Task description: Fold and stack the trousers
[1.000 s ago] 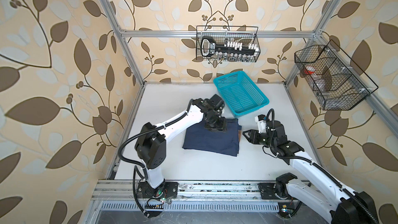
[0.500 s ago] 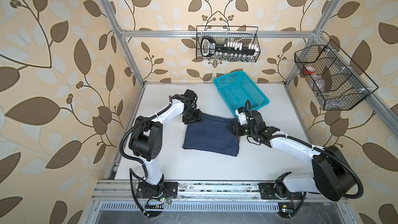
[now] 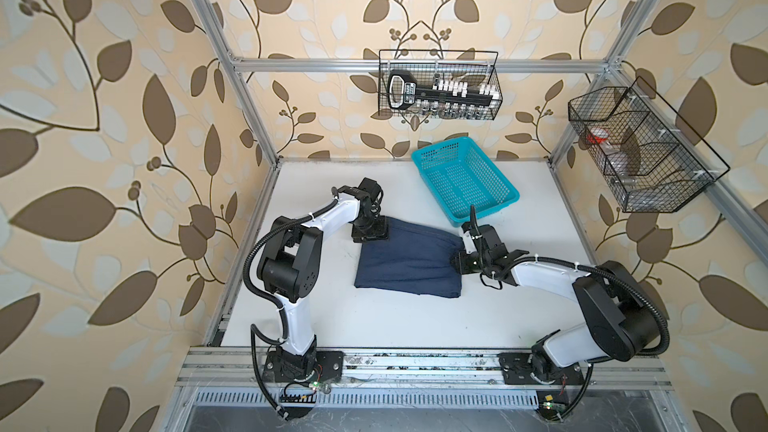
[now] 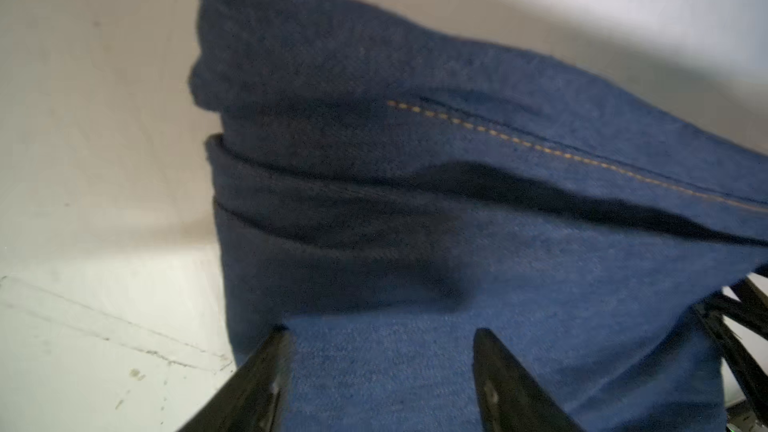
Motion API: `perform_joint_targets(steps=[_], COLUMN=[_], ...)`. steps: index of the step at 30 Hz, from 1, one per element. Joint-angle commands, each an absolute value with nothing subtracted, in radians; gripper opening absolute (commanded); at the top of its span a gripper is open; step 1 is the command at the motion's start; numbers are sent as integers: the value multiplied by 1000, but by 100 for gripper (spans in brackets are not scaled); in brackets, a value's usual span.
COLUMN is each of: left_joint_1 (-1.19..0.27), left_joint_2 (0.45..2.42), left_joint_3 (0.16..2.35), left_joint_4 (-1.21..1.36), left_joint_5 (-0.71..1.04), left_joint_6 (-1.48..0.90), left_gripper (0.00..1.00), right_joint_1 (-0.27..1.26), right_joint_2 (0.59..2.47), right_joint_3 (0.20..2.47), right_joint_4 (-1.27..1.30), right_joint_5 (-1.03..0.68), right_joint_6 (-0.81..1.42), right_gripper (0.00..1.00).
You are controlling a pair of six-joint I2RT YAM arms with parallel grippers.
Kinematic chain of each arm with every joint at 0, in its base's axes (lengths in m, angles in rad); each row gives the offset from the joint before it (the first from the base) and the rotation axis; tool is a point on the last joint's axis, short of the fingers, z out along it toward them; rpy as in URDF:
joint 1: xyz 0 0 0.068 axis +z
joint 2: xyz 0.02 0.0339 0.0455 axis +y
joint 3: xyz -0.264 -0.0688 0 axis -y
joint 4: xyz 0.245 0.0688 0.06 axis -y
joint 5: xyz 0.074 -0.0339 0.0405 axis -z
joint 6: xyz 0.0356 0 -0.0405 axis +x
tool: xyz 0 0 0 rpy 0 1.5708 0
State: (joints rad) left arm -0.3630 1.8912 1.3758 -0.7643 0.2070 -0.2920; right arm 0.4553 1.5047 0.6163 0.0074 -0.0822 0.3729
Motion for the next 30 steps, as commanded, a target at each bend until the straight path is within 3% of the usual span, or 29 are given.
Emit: perform_joint_targets(steps=[1, 10, 20, 26, 30], left_joint_1=[-360, -279, -147, -186, -307], left_joint_2=[1935, 1969, 1885, 1730, 1632], left_joint_3=[1366, 1351, 1457, 1458, 1410], left_joint_4=[-769, -810, -976, -1062, -1078], left_joint_5=[119, 20, -23, 23, -5], left_joint_6=[-262, -231, -168, -215, -306], left_gripper=[71, 70, 71, 74, 75], right_joint_1=[462, 563, 645, 639, 608], right_joint_2=[1526, 1633, 1775, 1661, 1516], right_joint_3=[613, 635, 869, 893, 840], right_joint_4=[-9, 90, 109, 39, -5], right_joint_5=[-87, -118, -152, -172, -171], right_joint_6=[363, 436, 402, 370, 354], right_gripper=[46, 44, 48, 54, 58])
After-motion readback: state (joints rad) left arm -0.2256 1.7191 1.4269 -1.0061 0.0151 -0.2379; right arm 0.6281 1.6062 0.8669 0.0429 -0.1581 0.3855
